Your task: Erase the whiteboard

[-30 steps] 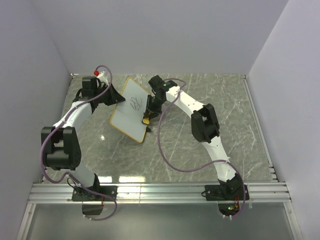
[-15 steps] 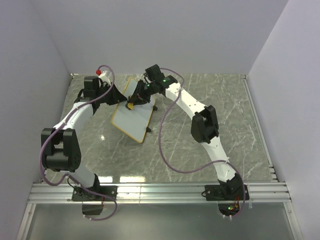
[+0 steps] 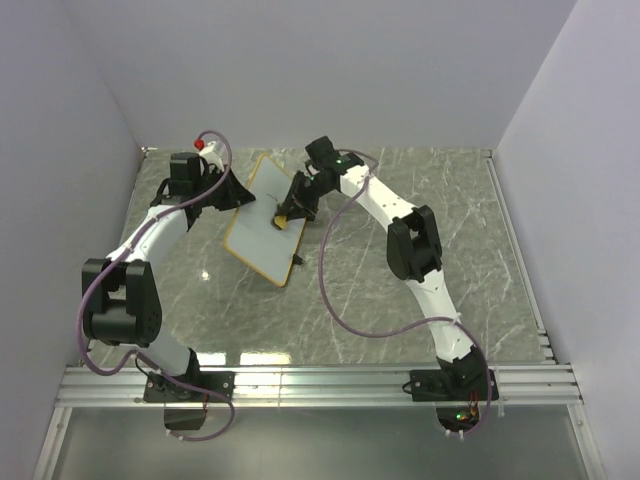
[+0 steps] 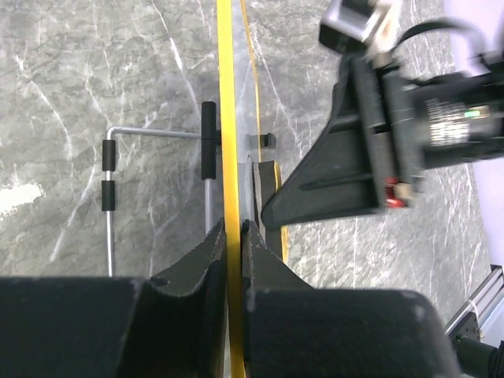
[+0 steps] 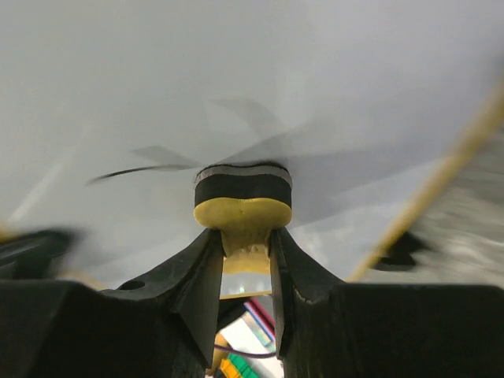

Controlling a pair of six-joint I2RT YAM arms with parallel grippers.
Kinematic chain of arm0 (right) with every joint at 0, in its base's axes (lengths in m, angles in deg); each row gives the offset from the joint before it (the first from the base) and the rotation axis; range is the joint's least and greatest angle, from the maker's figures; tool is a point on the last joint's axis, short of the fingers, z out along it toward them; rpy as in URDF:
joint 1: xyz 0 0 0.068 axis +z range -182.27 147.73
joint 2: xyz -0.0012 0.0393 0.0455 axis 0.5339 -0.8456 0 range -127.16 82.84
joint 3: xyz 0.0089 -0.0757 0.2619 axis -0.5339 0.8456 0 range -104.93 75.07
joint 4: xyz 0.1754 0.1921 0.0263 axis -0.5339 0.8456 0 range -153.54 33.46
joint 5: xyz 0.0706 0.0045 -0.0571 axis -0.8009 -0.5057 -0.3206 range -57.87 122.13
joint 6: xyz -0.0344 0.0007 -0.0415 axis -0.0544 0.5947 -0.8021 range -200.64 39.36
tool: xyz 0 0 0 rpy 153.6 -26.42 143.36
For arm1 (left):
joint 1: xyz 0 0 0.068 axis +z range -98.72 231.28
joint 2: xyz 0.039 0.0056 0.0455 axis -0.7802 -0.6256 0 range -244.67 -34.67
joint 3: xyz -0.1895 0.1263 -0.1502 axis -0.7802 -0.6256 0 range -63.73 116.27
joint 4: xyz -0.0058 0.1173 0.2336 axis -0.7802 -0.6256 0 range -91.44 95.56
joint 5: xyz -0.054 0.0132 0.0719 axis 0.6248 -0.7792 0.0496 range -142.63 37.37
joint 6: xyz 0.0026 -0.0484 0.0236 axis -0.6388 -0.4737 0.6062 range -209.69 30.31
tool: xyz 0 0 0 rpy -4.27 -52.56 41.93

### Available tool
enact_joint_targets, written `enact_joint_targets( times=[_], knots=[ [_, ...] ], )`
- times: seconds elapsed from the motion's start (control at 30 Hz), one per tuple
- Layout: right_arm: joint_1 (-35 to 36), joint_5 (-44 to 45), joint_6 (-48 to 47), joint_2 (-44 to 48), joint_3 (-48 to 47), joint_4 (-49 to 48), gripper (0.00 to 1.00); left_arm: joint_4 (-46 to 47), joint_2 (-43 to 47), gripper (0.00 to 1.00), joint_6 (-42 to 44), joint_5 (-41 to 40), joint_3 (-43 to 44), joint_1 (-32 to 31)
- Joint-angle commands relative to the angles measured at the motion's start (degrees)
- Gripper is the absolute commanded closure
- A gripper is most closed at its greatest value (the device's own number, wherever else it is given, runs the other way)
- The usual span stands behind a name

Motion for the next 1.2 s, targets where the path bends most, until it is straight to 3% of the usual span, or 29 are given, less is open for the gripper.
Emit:
enact_joint_targets(
  times=[0.0,0.17,0.27,0.47,0.77,1.03,1.17],
  knots=[
    [-0.30,7.47,-6.80,-1.97,5.88,9.82,1.00,-15.92,-3.72,1.00,3.06,10.04,-3.18,-7.11],
    [-0.47,7.23,-8.74,-1.09,6.96,9.22,1.00,-16.01,-4.86,1.00,3.06,9.78,-2.48,-7.81],
    [-0.56,1.61,-6.99,-1.36,4.85,4.50,1.00,-17.85,-6.27,1.00,4.55,8.73,-1.25,-9.91],
    [-1.17,-5.33,2.49,-0.39,2.30,-10.08,1.00,-18.20,-8.73,1.00,4.73,8.99,-0.46,-13.26],
    [-3.37,-6.49,17.78,-3.37,-4.38,-25.65,1.00,-20.58,-13.91,1.00,7.18,9.07,2.00,-14.84],
    [-4.60,-5.70,23.77,-7.95,-7.20,-30.24,1.00,-23.48,-15.50,1.00,9.82,8.73,4.55,-14.84],
    [-5.48,-4.73,23.87,-9.09,-6.15,-27.45,1.00,-24.09,-15.06,1.00,10.62,8.81,4.82,-14.84]
  ],
)
